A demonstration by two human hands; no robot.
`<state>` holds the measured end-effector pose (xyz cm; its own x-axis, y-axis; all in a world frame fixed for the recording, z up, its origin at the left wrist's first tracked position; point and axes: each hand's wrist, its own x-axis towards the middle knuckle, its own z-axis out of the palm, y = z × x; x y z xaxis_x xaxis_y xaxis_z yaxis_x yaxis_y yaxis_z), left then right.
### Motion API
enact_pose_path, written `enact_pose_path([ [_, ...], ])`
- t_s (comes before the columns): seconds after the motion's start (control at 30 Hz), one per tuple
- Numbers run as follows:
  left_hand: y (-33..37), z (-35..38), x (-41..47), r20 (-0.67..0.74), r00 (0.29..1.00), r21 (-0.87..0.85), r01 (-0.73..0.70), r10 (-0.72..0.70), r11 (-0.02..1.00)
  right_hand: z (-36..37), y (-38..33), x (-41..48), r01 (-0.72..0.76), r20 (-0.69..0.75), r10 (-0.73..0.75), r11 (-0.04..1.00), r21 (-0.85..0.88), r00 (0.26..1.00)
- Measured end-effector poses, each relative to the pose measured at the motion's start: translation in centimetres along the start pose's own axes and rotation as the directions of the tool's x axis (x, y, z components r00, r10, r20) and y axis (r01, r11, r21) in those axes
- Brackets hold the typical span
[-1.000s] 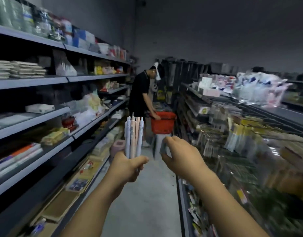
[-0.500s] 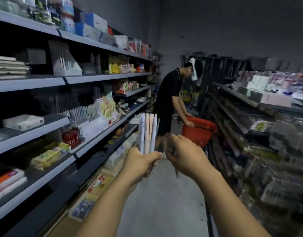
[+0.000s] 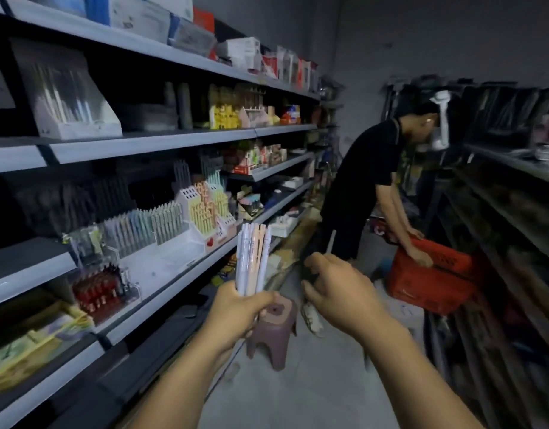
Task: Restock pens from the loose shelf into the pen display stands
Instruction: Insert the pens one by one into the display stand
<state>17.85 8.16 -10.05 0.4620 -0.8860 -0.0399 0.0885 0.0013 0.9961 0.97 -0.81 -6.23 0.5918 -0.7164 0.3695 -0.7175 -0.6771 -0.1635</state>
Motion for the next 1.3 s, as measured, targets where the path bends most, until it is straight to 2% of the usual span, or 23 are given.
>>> enact_pose_path([
  [0.23,1.0,-1.2,13.3,-0.204,0.978,-0.028,0.026,-0.031,0.999,6.5,2.8,16.5,0.195,0.101,-0.208,0.973,0.126,0.973],
  [0.53,-1.2,-10.0,26.5,-0.405,0.913,-0.040,0.036,-0.049,0.999,19.7,-1.4,32.4,0.357,0.184,-0.436,0.868,0.347,0.881],
  [0.67,-2.0,-14.2,31.1,-0.450,0.890,-0.033,0.065,-0.073,0.997,23.1,-5.3,37.4,0.216,0.225,-0.469,0.713,0.667,0.854],
  [0.8,-3.0,-18.1,34.3,-0.463,0.881,-0.081,0.063,-0.094,0.995,26.4,-9.6,41.4,0.048,0.237,-0.489,0.501,0.864,0.839],
  [0.97,-3.7,-21.5,36.6,-0.467,0.878,-0.165,0.029,-0.104,0.986,29.7,-13.6,44.6,-0.104,0.281,-0.484,0.359,0.927,0.828],
  [1.07,-4.7,-23.1,38.0,-0.520,0.843,-0.195,0.036,-0.135,0.980,32.1,-15.4,46.1,-0.147,0.297,-0.499,0.318,0.937,0.814],
  [1.17,-5.6,-23.8,38.7,-0.585,0.794,-0.196,0.057,-0.163,0.979,34.1,-16.7,47.1,-0.176,0.320,-0.530,0.305,0.936,0.785],
  [1.3,-6.6,-23.6,38.9,-0.628,0.764,-0.233,-0.006,-0.146,0.972,36.3,-17.7,48.3,-0.342,0.409,-0.564,0.226,0.912,0.718],
])
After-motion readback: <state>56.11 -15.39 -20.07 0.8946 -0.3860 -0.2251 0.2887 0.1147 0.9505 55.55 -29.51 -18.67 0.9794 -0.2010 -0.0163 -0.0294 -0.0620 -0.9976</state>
